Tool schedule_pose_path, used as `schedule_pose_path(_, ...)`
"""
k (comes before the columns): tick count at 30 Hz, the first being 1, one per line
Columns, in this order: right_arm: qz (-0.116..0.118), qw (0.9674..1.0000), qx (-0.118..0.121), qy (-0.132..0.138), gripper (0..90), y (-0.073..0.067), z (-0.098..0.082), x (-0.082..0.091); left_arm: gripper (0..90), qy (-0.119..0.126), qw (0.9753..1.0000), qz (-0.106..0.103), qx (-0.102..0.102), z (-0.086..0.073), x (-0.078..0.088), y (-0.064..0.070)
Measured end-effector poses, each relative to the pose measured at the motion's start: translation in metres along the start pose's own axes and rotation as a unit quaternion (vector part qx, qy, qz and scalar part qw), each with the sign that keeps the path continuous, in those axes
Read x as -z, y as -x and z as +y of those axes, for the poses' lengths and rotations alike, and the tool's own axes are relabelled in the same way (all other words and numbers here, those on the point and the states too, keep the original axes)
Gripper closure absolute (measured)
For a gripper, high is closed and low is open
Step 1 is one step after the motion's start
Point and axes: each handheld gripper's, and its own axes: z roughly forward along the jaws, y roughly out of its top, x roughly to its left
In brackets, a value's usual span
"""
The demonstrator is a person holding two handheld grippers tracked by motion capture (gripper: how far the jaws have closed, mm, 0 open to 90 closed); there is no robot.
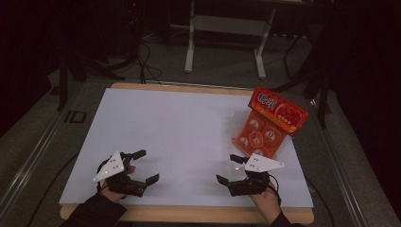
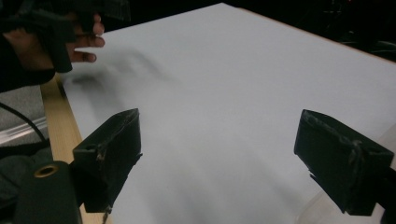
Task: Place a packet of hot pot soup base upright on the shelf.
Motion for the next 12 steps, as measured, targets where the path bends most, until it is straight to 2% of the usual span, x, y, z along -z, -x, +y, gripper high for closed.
schedule_pose_path(12,-0.001,0.9999,-0.007,-0.012,14.7,0.0039,-0.0056,-0.0033,2.9,0.003,1.0,0.001,0.0,0.0001,-0.0001,-0.0007)
